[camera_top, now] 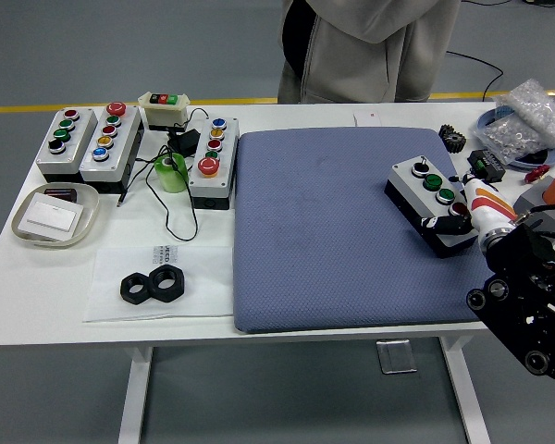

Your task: Pick up the button,place it on the desk,press the button,press the button

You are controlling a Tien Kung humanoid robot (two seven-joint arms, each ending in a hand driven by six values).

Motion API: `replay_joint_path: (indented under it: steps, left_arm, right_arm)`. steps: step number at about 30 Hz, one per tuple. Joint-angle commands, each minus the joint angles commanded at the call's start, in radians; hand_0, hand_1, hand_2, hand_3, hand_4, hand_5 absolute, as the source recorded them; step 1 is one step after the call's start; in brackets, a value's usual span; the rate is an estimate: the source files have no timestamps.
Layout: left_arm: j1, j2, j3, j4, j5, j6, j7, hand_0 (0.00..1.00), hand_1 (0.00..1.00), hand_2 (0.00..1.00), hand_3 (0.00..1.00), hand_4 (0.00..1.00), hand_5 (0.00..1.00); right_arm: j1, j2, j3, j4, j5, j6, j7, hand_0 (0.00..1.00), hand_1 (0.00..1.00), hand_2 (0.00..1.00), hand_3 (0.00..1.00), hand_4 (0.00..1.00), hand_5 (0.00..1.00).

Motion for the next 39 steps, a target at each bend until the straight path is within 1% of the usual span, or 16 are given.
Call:
replay_joint_path:
  steps: [2,4,5,7,10,11,16,17,21,23,25,29,36,39]
  left_arm:
    - [0.0,0.0,-0.002,0.0,0.003,0.0,0.001,0.703,0.824,0.849,0.82,0.622,0.998]
    - [0.001,0.001,-0.003,0.0,0.005,0.0,0.001,0.703,0.824,0.849,0.82,0.622,0.998]
    - [0.002,0.001,-0.004,0.0,0.007,0.0,0.001,0.705,0.824,0.849,0.821,0.621,0.998]
    - [0.002,0.001,-0.004,0.001,0.008,0.0,0.001,0.705,0.824,0.849,0.821,0.621,0.998]
    - [0.005,0.001,-0.009,0.001,0.016,0.0,0.003,0.705,0.824,0.849,0.821,0.621,0.998]
    - [0.005,0.001,-0.009,0.001,0.017,0.0,0.003,0.706,0.825,0.849,0.821,0.622,0.998]
    - [0.009,0.001,-0.016,0.001,0.027,0.0,0.007,0.706,0.825,0.849,0.821,0.622,0.998]
    - [0.009,0.0,-0.016,0.001,0.027,0.0,0.007,0.711,0.826,0.85,0.821,0.622,0.998]
    - [0.011,0.0,-0.017,0.001,0.03,0.0,0.008,0.711,0.826,0.85,0.821,0.622,0.998]
    - [0.011,0.0,-0.016,0.001,0.028,0.0,0.007,0.715,0.826,0.85,0.82,0.623,0.998]
    - [0.011,0.0,-0.016,0.001,0.027,0.0,0.007,0.715,0.826,0.85,0.82,0.623,0.998]
    - [0.007,0.0,-0.007,0.002,0.011,0.0,0.003,0.717,0.825,0.85,0.821,0.621,0.998]
    - [0.004,-0.001,-0.006,0.002,0.008,0.0,0.004,0.717,0.826,0.849,0.821,0.623,0.998]
    - [0.004,-0.002,-0.005,0.001,0.006,-0.001,0.004,0.717,0.826,0.849,0.821,0.623,0.998]
  right_arm:
    - [-0.002,-0.003,-0.002,0.002,0.001,-0.006,0.002,0.619,0.472,0.544,0.767,0.936,0.199]
    - [-0.008,-0.015,-0.013,0.01,0.022,-0.015,0.03,0.619,0.472,0.544,0.767,0.936,0.199]
    - [-0.013,-0.025,-0.025,0.019,0.04,-0.021,0.051,0.5,0.427,0.513,0.735,0.908,0.195]
    - [-0.015,-0.029,-0.03,0.023,0.045,-0.024,0.061,0.5,0.427,0.513,0.735,0.908,0.195]
    - [-0.025,-0.056,-0.058,0.054,0.054,-0.027,0.107,0.5,0.427,0.513,0.735,0.908,0.195]
    - [-0.026,-0.059,-0.062,0.058,0.056,-0.027,0.114,0.482,0.425,0.509,0.729,0.893,0.198]
    - [-0.035,-0.106,-0.112,0.105,0.083,-0.005,0.2,0.482,0.425,0.509,0.729,0.893,0.198]
    - [-0.036,-0.11,-0.115,0.109,0.085,-0.002,0.209,0.464,0.42,0.503,0.726,0.881,0.191]
    - [-0.038,-0.149,-0.142,0.133,0.072,0.013,0.293,0.464,0.42,0.503,0.726,0.881,0.191]
    - [-0.035,-0.172,-0.156,0.138,0.069,0.022,0.357,0.459,0.421,0.495,0.721,0.89,0.199]
    - [-0.033,-0.178,-0.16,0.138,0.066,0.025,0.39,0.459,0.421,0.495,0.721,0.89,0.199]
    - [-0.019,-0.211,-0.183,0.139,0.074,0.021,0.51,0.451,0.417,0.489,0.717,0.893,0.192]
    - [0.009,-0.236,-0.21,0.134,0.099,0.011,0.657,0.447,0.415,0.486,0.706,0.884,0.179]
    - [0.022,-0.249,-0.232,0.128,0.105,0.026,0.723,0.447,0.415,0.486,0.706,0.884,0.179]
